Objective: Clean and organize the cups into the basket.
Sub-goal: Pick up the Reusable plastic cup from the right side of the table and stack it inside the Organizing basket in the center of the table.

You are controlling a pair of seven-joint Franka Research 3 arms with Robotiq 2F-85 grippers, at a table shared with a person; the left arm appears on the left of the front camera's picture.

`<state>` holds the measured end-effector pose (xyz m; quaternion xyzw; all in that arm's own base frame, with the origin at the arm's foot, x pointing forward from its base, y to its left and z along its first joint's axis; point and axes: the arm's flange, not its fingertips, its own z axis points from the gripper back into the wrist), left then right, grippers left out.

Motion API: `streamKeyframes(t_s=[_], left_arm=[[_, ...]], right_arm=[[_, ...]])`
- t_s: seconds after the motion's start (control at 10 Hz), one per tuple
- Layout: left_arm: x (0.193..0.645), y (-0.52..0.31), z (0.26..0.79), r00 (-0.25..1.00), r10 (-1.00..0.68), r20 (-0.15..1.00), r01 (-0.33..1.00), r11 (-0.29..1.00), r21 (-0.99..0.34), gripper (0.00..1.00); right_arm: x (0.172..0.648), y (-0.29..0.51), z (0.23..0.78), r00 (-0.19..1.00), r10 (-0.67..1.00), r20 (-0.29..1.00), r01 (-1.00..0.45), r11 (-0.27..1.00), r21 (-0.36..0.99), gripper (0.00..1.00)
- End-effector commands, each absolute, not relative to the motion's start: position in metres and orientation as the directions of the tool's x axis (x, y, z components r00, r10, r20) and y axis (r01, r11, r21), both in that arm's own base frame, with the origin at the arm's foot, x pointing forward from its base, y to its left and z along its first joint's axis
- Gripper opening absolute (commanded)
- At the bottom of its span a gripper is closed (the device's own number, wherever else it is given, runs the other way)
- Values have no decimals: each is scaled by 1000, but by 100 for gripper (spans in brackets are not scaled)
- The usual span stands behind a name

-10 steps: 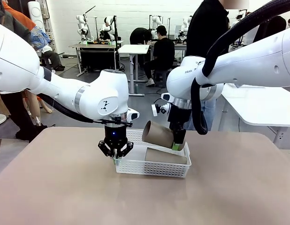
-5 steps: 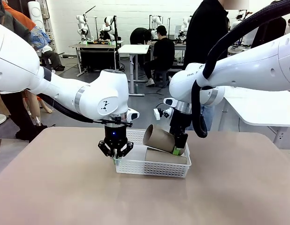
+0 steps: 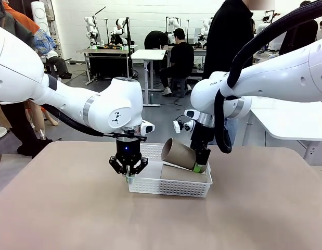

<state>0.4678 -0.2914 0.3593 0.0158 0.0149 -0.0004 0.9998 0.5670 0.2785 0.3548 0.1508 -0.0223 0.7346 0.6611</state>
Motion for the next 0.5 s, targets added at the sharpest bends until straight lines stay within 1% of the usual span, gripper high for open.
streamKeyframes(t_s=[0.0,0.4], left_arm=[[468,-289,360,1000,-8,-29,9,999,32,0],[468,-289,360,1000,-8,-29,9,999,32,0]], right_arm=[[568,276,343,-89,942,322,-971,-154,181,78],[576,277,331,-92,933,348,-970,-163,181,78]])
